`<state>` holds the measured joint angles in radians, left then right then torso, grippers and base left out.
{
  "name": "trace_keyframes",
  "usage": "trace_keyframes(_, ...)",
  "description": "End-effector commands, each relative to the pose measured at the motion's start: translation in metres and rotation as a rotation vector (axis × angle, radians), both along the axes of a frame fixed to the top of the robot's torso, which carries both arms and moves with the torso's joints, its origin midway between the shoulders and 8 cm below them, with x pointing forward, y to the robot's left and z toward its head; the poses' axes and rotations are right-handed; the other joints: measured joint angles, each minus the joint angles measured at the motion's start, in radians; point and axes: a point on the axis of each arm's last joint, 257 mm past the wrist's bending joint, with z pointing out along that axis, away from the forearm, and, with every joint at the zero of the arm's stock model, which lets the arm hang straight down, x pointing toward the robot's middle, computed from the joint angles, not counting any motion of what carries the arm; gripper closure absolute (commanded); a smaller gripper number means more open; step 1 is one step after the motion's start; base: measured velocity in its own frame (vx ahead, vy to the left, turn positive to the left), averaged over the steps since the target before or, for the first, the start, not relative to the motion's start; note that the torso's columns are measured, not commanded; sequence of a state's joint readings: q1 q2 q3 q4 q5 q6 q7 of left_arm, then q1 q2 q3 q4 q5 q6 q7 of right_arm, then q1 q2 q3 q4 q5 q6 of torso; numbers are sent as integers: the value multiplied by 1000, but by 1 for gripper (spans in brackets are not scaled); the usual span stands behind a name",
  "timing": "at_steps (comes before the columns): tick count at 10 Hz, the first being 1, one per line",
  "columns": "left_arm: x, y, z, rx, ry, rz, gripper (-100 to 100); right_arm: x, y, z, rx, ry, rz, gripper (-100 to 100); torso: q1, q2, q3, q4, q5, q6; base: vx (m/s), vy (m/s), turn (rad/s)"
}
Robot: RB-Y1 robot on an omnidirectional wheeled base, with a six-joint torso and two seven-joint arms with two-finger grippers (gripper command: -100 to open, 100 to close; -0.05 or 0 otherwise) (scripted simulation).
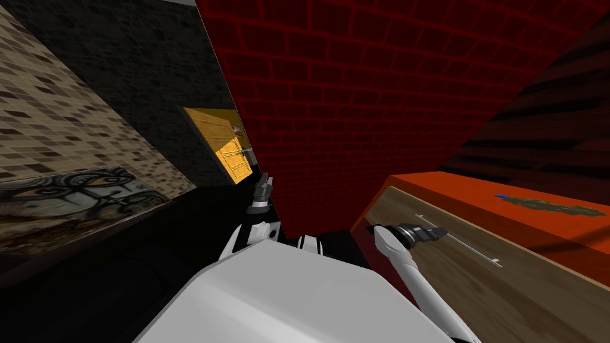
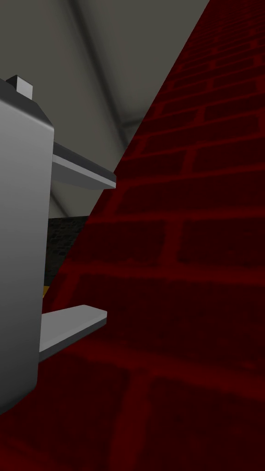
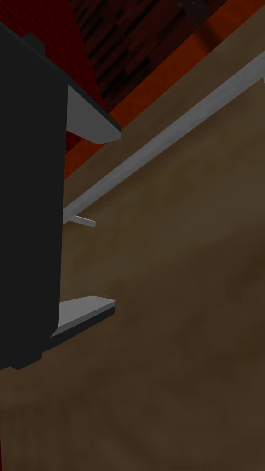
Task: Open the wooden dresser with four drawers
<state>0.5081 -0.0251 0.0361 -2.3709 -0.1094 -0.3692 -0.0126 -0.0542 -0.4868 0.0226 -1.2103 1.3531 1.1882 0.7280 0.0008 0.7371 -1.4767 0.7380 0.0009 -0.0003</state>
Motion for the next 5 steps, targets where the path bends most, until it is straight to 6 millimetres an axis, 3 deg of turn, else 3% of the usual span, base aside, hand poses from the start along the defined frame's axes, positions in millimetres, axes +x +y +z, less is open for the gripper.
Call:
trace_keyframes(1, 0, 0, 0, 0, 0, 0, 0, -1, -2, 5, -22, 5, -11, -100, -1, 1, 1, 0, -1, 0, 4, 8, 8)
trace_keyframes(2, 0, 0, 0, 0, 0, 0, 0, -1, -2, 6, -24, 5, -13, -100, -2, 1, 1, 0, -1, 1, 0, 0, 0)
trace_keyframes(3, 0, 0, 0, 0, 1, 0, 0, -1, -2, 6, -24, 5, -13, 100, -2, 1, 1, 0, -1, 0, 0, 0, 0)
trace_keyframes(5, 0, 0, 0, 0, 1, 0, 0, 2, 2, 8, -24, 5, -12, 100, 3, 2, 1, 0, 0, 0, -33, 103, 14)
